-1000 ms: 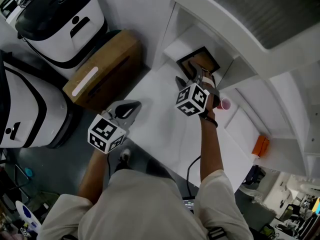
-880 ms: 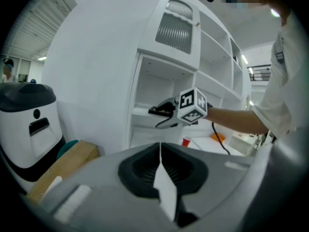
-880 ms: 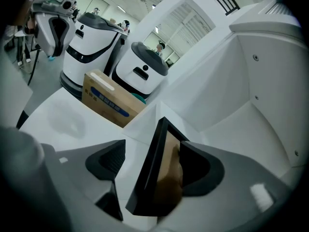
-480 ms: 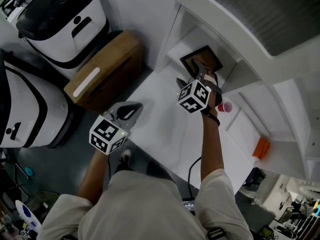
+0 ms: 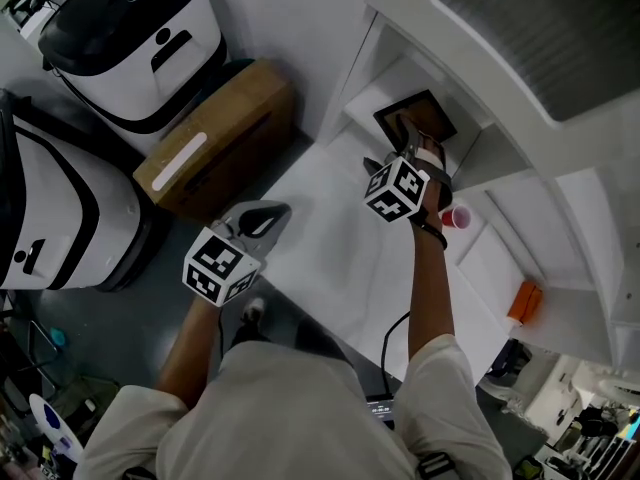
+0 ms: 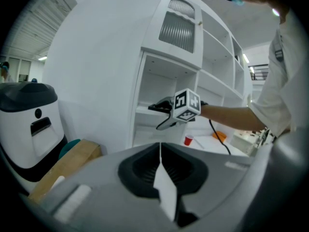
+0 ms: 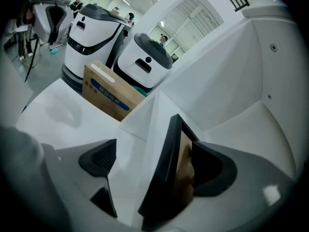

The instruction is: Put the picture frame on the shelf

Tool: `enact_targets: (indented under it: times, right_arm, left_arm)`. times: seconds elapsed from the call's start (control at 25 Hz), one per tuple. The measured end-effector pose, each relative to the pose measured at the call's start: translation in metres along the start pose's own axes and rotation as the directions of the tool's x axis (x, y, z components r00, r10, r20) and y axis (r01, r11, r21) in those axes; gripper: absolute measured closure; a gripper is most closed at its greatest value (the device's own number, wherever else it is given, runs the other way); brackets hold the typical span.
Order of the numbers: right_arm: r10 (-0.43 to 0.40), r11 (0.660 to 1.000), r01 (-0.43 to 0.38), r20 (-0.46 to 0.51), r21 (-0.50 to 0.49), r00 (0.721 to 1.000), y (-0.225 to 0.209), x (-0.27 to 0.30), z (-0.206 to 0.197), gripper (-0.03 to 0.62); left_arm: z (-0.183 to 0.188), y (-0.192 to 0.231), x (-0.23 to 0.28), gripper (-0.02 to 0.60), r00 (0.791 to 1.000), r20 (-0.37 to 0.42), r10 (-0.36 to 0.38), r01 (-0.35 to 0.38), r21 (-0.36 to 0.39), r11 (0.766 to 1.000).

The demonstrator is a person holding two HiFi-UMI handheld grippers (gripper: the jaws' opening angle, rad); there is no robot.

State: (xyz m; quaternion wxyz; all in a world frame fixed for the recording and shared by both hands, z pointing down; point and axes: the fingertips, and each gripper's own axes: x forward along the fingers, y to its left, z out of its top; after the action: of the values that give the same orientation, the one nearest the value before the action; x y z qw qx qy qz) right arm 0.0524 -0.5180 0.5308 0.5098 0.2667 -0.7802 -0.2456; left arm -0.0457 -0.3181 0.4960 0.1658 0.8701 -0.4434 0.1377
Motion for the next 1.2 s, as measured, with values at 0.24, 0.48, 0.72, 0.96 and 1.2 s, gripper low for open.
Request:
enact_targets:
  times: [0.24, 0.48, 0.72, 0.96, 1.2]
  right_arm:
    - [-0.004, 1.0, 0.004, -0.012, 0.004, 1.0, 0.0, 0.003, 0.001, 0.097]
    - [-0.052, 0.998, 0.05, 0.03, 0.037, 0.998, -0.008, -0.01, 0.007, 0.097]
    - [-0.103, 0.992, 0.098, 0.064, 0.084, 0.993, -0.016, -0.04, 0.015, 0.1]
    - [-0.124, 0.984, 0.11, 0.091, 0.139, 0.988, -0.011, -0.076, 0.021, 0.108]
    - [-0.155, 0.965, 0.127, 0.109, 0.229, 0.982, 0.003, -0.115, 0.024, 0.134]
  left_arm:
    - [0.001, 0.002, -0.003, 0.572, 1.0, 0.005, 0.002, -0.002, 0.013, 1.0]
    - [0.012, -0.001, -0.009, 0.572, 1.0, 0.021, -0.001, 0.0, 0.046, 0.999]
    - [0.021, -0.009, -0.016, 0.572, 0.999, 0.049, -0.013, 0.01, 0.064, 0.998]
    - [0.031, -0.023, -0.025, 0.572, 0.997, 0.072, -0.038, 0.031, 0.092, 0.995]
    - [0.039, -0.041, -0.037, 0.572, 0.993, 0.089, -0.074, 0.063, 0.123, 0.99]
